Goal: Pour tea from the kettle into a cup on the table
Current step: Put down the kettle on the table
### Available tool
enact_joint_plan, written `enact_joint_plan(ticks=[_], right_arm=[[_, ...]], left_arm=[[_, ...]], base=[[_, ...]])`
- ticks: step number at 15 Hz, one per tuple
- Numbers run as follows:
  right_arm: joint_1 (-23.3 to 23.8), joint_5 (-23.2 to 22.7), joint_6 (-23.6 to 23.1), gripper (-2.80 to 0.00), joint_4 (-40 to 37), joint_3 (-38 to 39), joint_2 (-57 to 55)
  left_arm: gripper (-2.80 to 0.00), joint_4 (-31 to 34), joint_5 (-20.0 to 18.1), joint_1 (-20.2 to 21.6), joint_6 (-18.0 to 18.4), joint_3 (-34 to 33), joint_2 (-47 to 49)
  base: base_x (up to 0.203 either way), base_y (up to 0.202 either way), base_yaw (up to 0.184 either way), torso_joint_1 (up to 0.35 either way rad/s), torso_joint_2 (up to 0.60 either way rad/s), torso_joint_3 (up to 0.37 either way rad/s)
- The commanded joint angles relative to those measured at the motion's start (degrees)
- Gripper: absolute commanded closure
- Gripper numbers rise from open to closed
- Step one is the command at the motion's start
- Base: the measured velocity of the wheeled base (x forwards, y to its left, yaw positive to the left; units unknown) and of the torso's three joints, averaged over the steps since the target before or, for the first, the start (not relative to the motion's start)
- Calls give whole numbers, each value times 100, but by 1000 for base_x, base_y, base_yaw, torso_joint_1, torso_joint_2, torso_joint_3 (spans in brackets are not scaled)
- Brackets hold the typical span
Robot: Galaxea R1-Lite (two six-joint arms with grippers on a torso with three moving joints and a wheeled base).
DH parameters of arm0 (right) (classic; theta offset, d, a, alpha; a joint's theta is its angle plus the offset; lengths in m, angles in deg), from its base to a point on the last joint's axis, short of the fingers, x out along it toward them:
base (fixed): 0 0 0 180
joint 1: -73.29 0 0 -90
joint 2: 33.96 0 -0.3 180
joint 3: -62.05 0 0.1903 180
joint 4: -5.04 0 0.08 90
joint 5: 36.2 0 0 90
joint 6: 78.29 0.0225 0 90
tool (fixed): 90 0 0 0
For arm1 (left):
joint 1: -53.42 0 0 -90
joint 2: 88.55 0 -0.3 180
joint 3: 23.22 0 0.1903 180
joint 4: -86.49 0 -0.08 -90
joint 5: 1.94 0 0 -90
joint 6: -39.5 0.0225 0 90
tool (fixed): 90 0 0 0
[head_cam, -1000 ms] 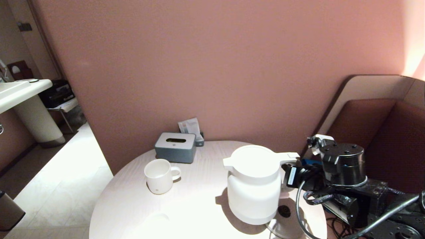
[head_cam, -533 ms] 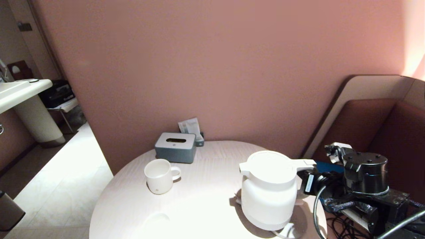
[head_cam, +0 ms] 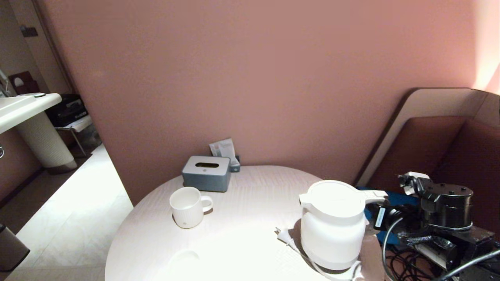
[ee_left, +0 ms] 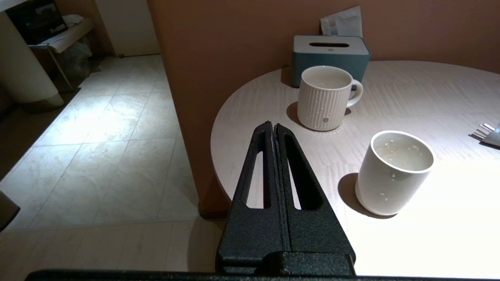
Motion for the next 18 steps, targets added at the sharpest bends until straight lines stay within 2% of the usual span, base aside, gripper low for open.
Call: enact_joint_plan(ticks=[1,7,15,18], right_arm=[[195,-96,-1,0,47,110,-107],[359,-274,6,0,362,366,-270],[497,-301,-173,0,2218,1097,-1234],[574,-351,-241,0,2452,1253,-1340]], left_arm=[[0,-5,3,5,-1,0,7],[0,-5,5,5,-1,0,7],[0,-13,-3,5,-1,0,7],[0,-5,5,5,-1,0,7]], base=[[0,0,0,0,0,0],[0,0,0,0,0,0],[0,0,0,0,0,0],[0,0,0,0,0,0]])
